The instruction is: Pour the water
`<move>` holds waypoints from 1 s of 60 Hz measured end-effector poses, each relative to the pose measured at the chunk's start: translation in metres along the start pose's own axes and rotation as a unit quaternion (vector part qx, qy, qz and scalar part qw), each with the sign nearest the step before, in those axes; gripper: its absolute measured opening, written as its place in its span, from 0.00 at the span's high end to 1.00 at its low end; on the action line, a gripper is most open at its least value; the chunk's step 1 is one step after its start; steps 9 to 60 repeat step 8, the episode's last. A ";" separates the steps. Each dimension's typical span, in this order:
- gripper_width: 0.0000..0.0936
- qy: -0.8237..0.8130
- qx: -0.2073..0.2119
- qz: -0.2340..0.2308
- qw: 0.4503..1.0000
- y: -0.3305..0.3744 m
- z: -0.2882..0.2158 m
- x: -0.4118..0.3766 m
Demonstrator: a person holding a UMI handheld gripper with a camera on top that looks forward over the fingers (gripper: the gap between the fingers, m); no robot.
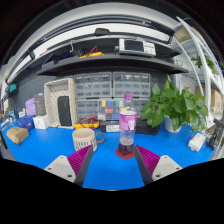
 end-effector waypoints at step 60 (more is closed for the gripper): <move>0.11 0.003 0.000 -0.001 1.000 0.003 -0.001 -0.006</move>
Point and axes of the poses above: the point between the fingertips, and its own axes, seen from behind it with the camera up: x to the right, z down, y backward, against the way the camera looks, the point moved 5 cm from there along y, backward, against the way the camera looks, and after that the axes turned 1 degree about -y, right-handed, at the moved point
